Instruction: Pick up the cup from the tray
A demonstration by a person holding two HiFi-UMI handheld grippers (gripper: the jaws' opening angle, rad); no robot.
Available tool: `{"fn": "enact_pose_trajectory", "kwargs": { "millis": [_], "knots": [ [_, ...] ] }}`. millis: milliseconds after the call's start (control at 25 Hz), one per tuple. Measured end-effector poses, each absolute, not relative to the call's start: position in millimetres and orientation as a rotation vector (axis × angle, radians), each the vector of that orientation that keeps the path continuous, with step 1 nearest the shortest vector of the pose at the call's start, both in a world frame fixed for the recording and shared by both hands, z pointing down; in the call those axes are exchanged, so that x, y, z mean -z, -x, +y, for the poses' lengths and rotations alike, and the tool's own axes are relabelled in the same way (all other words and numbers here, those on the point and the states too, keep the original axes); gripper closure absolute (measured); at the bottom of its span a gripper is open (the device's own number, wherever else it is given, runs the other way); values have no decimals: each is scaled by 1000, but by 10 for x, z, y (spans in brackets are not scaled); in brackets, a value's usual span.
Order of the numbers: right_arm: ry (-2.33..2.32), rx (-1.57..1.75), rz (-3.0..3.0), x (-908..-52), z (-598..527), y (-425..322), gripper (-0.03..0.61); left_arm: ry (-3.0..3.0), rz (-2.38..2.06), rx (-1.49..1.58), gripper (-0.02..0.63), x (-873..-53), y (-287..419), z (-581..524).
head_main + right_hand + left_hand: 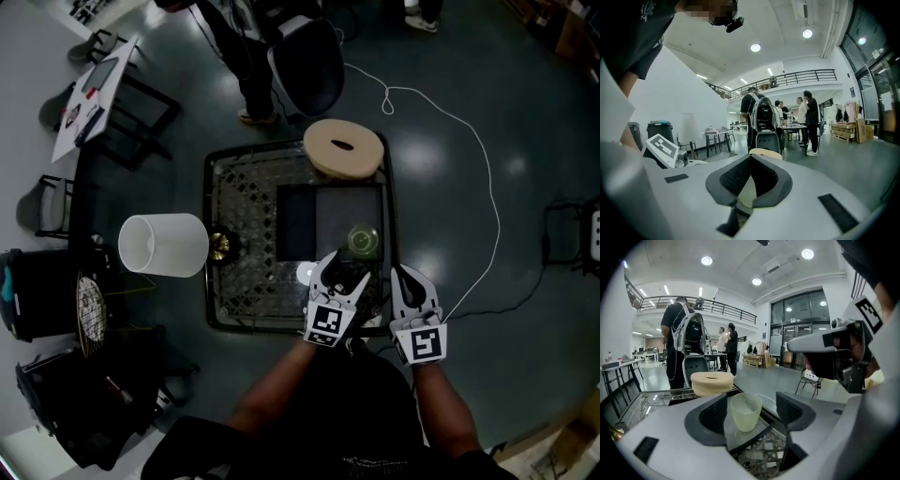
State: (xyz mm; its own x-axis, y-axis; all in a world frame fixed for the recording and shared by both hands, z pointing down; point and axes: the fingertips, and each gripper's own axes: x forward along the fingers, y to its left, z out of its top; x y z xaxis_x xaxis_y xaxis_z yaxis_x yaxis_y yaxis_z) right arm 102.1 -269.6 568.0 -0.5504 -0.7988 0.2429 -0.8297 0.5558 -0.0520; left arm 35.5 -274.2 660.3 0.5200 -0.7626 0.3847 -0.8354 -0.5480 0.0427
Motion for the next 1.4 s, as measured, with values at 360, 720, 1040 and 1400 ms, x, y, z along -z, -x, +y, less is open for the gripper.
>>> {"fn": "enact_pose_trajectory", "kwargs": {
  "millis": [360, 720, 1040, 1400],
  "knots": [
    [-1410, -272, -2531, -5814, -2802, -1144, 571, -2510, -1342, -579, 235, -7060, -444, -3037],
    [-1394, -281, -2484, -6170, -2776, -1259, 571, -2525, -1261, -659, 199, -7368, -634, -3245],
    [-1352, -368, -2370, -6719, -2787, -1285, 571, -2519, -1275, -664, 201, -7456, -684, -3386],
    [-1328, -360, -2350, -6786, -2790, -1329, 571, -2509, -1314, -665, 210, -7522, -744, -3528]
  ]
}}
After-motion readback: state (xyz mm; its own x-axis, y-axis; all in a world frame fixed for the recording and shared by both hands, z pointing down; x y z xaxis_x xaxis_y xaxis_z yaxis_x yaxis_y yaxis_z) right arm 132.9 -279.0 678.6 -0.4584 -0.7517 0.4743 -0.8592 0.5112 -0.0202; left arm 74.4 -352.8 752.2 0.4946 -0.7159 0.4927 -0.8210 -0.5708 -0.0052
